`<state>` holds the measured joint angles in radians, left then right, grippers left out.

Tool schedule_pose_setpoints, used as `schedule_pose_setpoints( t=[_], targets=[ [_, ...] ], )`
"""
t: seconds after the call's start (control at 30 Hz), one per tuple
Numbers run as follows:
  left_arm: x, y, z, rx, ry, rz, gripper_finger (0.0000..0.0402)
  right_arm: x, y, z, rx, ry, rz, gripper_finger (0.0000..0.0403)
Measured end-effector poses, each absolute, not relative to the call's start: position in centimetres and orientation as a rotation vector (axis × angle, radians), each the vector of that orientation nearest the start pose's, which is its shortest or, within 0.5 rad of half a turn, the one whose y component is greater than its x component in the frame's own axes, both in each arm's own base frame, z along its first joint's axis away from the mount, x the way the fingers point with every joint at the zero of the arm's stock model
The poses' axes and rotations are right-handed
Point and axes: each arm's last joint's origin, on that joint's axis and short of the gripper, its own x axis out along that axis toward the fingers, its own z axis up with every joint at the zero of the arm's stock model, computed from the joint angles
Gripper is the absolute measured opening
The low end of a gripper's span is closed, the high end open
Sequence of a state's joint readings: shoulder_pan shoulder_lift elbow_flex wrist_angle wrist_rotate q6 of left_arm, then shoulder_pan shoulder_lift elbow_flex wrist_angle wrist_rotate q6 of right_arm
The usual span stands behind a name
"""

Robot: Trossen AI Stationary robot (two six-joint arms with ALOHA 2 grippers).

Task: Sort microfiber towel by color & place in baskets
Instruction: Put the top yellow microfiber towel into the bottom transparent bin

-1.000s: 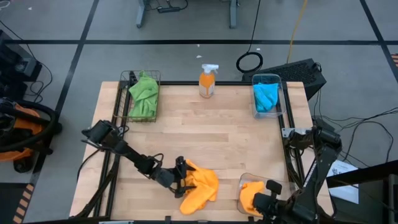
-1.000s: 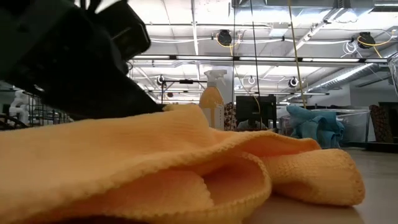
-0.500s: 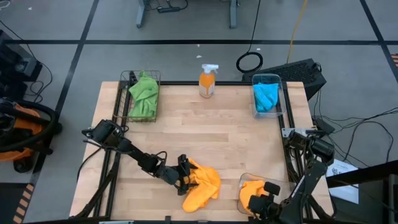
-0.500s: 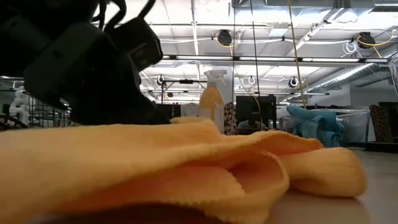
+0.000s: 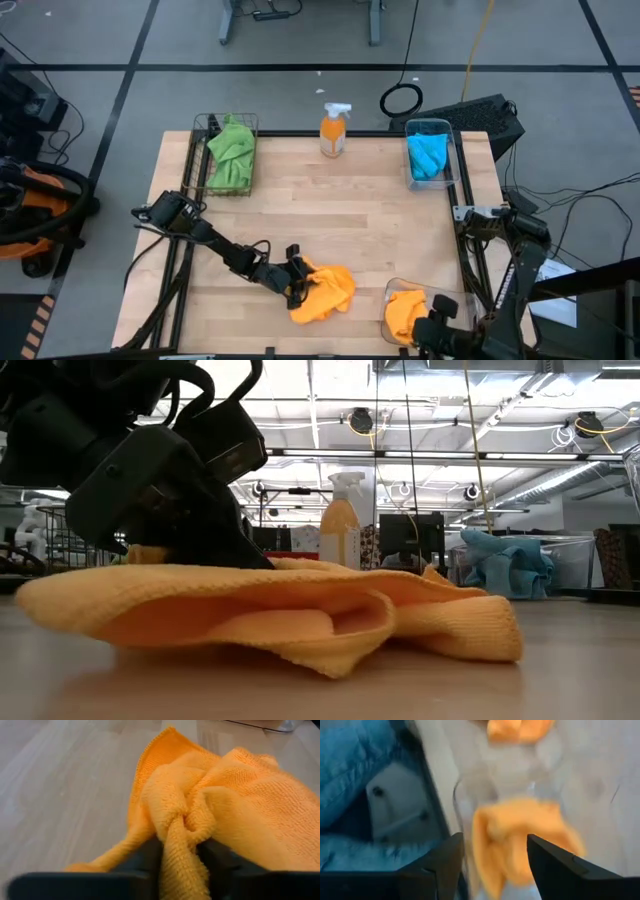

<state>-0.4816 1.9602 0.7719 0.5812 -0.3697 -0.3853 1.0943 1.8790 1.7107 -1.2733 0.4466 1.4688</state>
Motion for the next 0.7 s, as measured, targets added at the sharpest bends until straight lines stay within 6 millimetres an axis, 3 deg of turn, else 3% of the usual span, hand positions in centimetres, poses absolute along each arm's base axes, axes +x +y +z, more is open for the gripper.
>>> schedule_pose_setpoints(
  t=[0.13,0.27,0.43,0.7],
  targets=[
    [31.2,-14.9,8.9,-0.121,0.557,0.006,0.0019,19.6,31.2,26.5,0.222,1.098,-0.315,0.0181],
    [31.4,-14.8,9.1,-0.133,0.532,0.006,0.003,20.7,30.6,23.5,0.188,1.2,-0.351,0.0106],
    [31.5,-14.9,9.8,-0.143,0.491,-0.009,0.0025,20.1,30.0,20.4,0.202,1.241,-0.401,0.0011],
    [31.6,-15.1,10.3,-0.129,0.455,-0.032,0.0021,18.3,30.3,16.4,0.304,1.232,-0.387,0.001]
  ],
)
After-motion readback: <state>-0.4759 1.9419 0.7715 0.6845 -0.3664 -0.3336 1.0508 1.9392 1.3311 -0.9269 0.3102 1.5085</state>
